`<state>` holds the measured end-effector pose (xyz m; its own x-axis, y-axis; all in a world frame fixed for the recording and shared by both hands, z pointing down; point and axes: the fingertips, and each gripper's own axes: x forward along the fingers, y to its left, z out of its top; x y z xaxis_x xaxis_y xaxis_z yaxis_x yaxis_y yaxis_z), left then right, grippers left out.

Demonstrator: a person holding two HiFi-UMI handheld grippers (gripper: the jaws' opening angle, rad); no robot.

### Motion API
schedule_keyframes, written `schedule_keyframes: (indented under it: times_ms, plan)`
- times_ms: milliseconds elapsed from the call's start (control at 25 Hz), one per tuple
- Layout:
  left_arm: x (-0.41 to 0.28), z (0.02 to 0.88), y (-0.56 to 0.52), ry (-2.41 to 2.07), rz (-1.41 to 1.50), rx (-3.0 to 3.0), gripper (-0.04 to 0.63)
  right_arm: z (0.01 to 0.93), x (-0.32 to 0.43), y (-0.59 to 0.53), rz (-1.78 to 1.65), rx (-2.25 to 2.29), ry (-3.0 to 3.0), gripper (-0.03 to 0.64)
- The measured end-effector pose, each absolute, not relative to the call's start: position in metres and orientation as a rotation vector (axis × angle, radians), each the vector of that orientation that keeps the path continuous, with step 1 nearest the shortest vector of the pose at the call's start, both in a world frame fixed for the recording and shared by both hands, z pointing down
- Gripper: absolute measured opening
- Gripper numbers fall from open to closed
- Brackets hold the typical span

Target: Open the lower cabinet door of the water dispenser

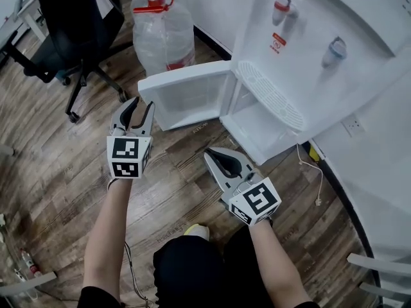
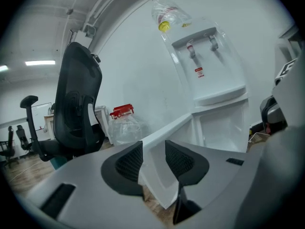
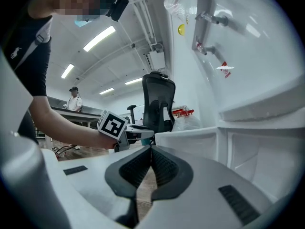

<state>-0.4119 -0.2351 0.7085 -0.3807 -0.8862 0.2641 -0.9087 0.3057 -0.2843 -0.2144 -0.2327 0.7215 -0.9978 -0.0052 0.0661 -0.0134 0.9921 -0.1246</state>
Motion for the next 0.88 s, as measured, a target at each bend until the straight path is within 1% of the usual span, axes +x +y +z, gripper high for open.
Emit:
schedule_keyframes:
  times_ms: [80,280,520,880]
  plan:
    - [-0.390,0.706,-0.237,-2.460,0.601,1.766,0.147,0.720,-0.201,-0.236,0.190,0.045,-3.071,0.023]
    - [-0.335,0.708,-0.244,-2.358,0.588,1.900,0.078,0.723,-0.164,-0.245,0.200,0.135,-3.064,0.023]
    - [-0.279,0.717,-0.249,-2.215,0.578,2.042,0.021,0.730,-0.109,-0.258,0.223,0.281,-3.050,0.023]
    - [-0.197,0.730,-0.273,-1.972,0.490,2.231,0.014,0.735,-0.040,-0.290,0.306,0.537,-3.015,0.023]
